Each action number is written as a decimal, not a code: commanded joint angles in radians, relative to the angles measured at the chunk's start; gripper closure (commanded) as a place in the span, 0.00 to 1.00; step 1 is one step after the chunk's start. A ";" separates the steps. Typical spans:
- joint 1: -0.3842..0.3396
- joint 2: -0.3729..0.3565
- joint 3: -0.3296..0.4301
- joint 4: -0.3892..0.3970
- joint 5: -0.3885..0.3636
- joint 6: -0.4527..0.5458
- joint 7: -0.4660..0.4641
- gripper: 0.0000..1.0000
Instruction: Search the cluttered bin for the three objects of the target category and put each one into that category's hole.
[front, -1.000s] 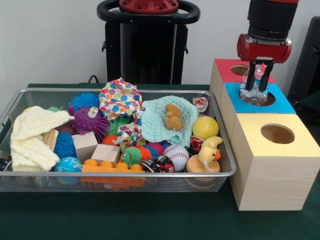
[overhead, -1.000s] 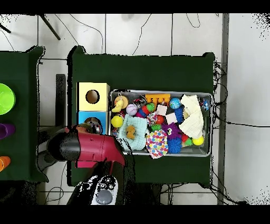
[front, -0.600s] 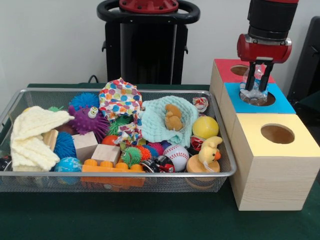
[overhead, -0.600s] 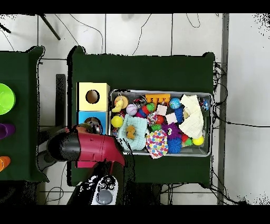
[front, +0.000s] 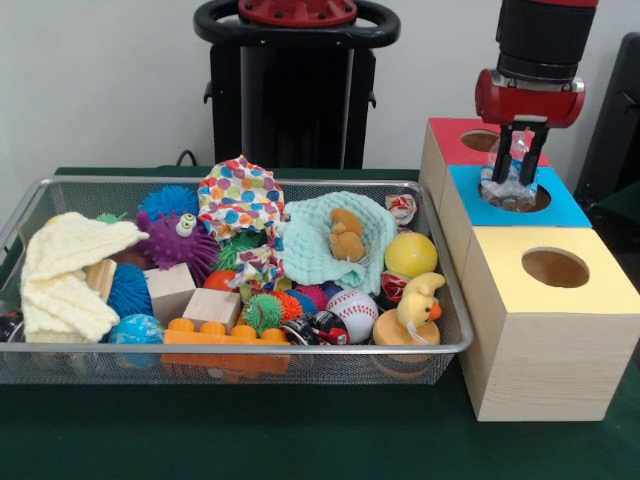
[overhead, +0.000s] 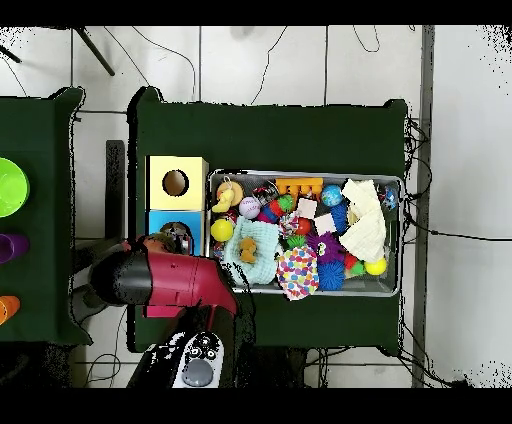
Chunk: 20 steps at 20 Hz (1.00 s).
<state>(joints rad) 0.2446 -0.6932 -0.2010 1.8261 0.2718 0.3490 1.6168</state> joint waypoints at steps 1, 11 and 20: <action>-0.018 0.040 0.088 0.048 0.041 -0.076 0.244 1.00; -0.016 0.042 0.085 0.046 0.041 -0.075 0.245 1.00; -0.022 0.045 0.092 0.055 0.044 -0.090 0.249 1.00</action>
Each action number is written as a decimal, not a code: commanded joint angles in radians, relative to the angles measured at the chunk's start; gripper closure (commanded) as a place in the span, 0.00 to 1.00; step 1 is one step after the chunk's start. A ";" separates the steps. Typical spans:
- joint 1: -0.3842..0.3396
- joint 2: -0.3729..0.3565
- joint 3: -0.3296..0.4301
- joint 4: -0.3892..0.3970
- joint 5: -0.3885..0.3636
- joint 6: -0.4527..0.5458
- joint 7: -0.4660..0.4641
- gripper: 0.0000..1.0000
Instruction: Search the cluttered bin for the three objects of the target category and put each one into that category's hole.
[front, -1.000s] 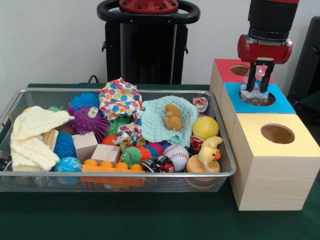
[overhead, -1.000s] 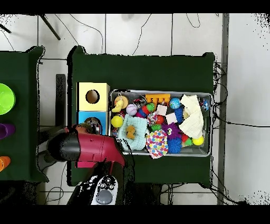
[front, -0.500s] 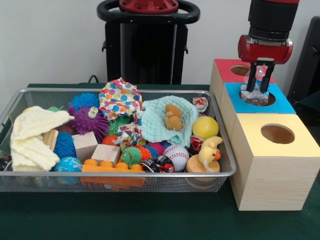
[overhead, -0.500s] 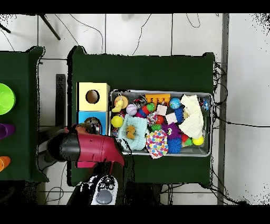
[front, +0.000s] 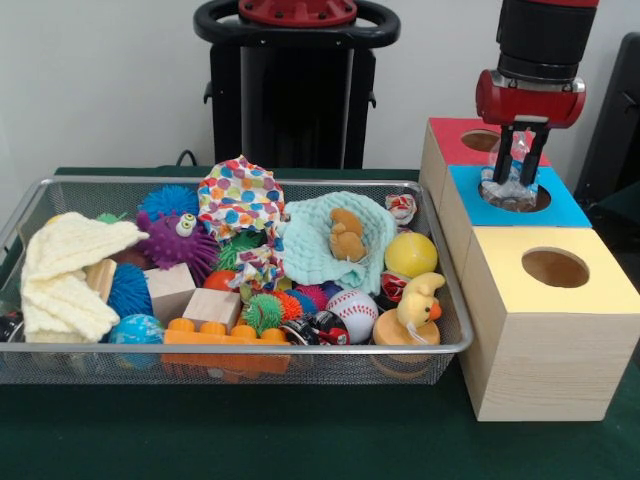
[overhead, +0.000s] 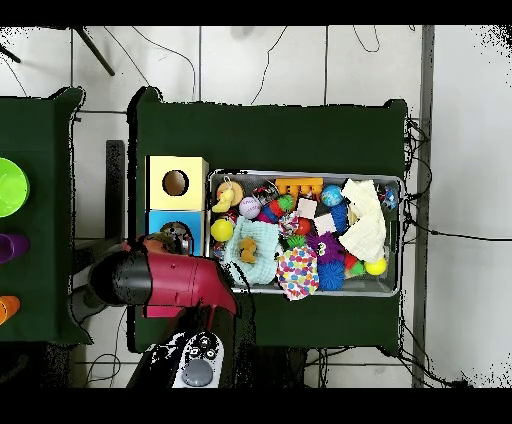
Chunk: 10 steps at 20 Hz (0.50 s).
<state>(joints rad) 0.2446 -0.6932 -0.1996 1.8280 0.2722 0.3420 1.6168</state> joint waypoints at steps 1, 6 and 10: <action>-0.025 0.045 0.093 0.053 0.044 -0.082 0.247 1.00; -0.021 0.043 0.087 0.052 0.045 -0.073 0.244 1.00; -0.022 0.042 0.086 0.052 0.046 -0.070 0.243 1.00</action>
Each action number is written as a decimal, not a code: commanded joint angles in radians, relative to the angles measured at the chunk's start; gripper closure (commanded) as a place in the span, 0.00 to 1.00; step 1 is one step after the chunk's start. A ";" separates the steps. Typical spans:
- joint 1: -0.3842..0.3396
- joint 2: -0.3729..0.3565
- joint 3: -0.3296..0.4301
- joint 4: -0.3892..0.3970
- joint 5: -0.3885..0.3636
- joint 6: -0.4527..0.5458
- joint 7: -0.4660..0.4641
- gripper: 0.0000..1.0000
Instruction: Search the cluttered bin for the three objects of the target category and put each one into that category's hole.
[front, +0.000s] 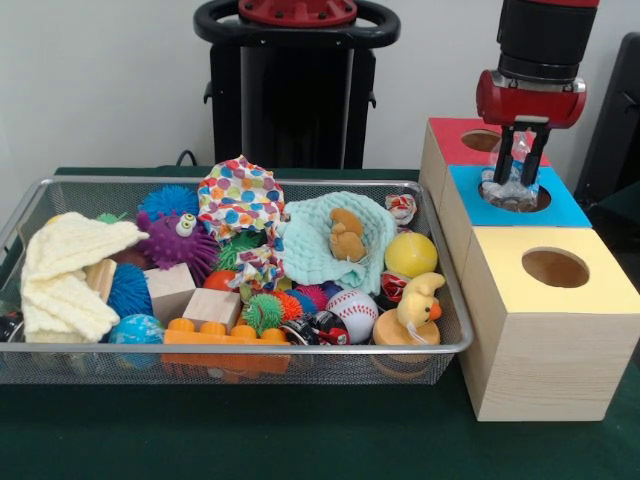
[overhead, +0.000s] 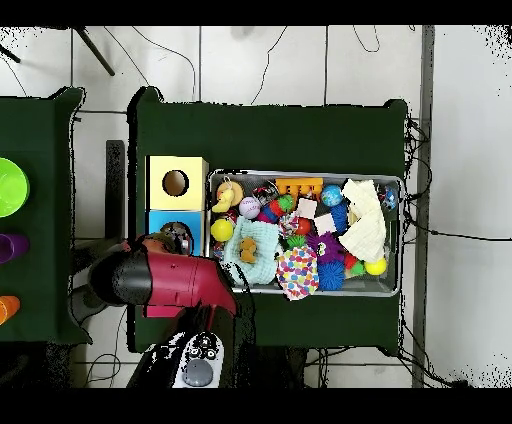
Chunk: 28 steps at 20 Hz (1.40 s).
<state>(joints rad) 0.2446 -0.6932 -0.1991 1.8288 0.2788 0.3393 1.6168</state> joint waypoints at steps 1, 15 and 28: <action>-0.022 0.042 0.086 0.051 0.039 -0.068 0.242 1.00; -0.019 0.044 0.081 0.046 0.039 -0.064 0.240 1.00; -0.018 0.044 0.078 0.044 0.037 -0.063 0.239 0.00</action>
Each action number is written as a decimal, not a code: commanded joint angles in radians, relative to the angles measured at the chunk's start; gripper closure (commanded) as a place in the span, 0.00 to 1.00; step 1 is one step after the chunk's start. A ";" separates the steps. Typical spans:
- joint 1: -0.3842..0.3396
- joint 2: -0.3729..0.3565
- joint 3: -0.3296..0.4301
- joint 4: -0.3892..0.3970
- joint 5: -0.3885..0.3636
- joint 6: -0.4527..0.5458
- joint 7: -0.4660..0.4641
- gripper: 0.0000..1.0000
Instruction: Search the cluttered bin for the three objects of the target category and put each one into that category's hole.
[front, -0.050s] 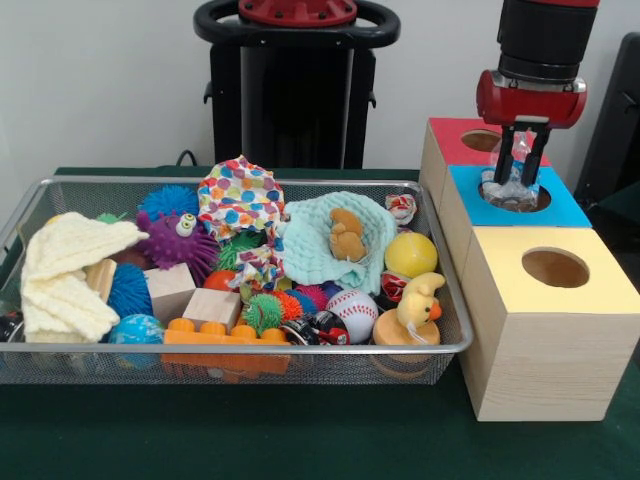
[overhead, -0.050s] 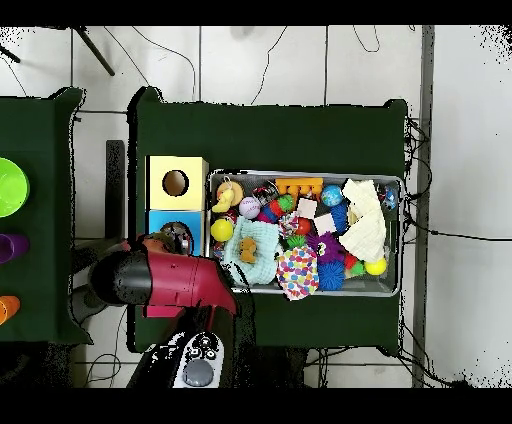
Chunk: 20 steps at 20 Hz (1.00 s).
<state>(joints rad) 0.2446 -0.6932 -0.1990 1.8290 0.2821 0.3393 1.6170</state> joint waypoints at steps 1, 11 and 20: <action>-0.018 0.044 0.078 0.044 0.033 -0.063 0.238 0.00; -0.018 0.045 0.078 0.042 0.034 -0.059 0.237 0.00; -0.017 0.040 0.071 0.034 0.028 -0.052 0.229 0.00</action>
<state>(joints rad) 0.2446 -0.6715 -0.1990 1.8296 0.2821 0.3393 1.6170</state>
